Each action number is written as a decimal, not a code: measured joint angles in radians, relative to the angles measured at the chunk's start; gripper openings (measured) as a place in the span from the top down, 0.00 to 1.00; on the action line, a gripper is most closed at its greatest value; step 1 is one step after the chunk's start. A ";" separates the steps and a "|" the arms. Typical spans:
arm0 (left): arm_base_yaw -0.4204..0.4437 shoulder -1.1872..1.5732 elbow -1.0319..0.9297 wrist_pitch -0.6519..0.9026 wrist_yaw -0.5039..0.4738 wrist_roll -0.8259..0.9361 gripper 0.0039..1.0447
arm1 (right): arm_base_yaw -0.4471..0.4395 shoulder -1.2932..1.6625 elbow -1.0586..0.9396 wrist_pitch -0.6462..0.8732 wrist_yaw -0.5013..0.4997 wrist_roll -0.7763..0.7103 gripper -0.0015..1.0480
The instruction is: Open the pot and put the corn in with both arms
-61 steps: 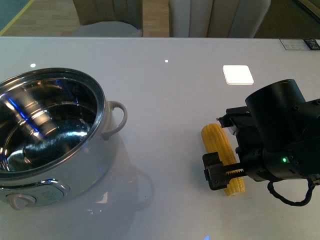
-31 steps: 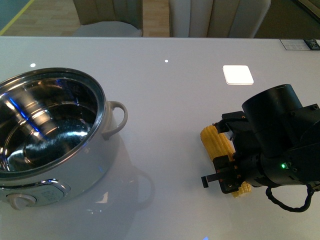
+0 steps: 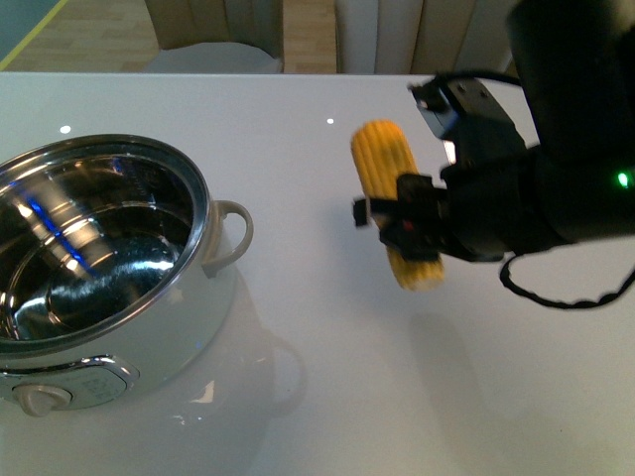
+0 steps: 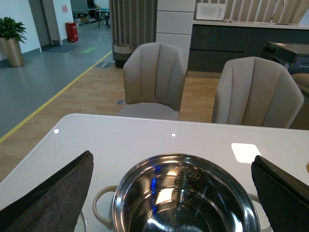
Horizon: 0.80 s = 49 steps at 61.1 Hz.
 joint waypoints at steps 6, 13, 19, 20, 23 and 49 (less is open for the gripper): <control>0.000 0.000 0.000 0.000 0.000 0.000 0.06 | 0.028 -0.002 0.072 -0.023 -0.019 0.055 0.81; 0.000 0.000 0.000 0.000 0.000 0.000 0.06 | 0.069 0.017 0.192 -0.056 -0.031 0.146 0.81; 0.000 0.000 0.000 0.000 0.000 0.000 0.06 | 0.098 0.056 0.280 -0.080 -0.037 0.195 0.81; 0.000 0.000 0.000 0.000 0.000 0.000 0.06 | 0.104 0.068 0.297 -0.085 -0.040 0.207 0.81; 0.000 0.000 0.000 0.000 0.000 0.000 0.06 | 0.113 0.091 0.330 -0.095 -0.044 0.225 0.81; 0.000 0.000 0.000 0.000 0.000 0.000 0.06 | 0.181 0.278 0.592 -0.186 -0.053 0.347 0.83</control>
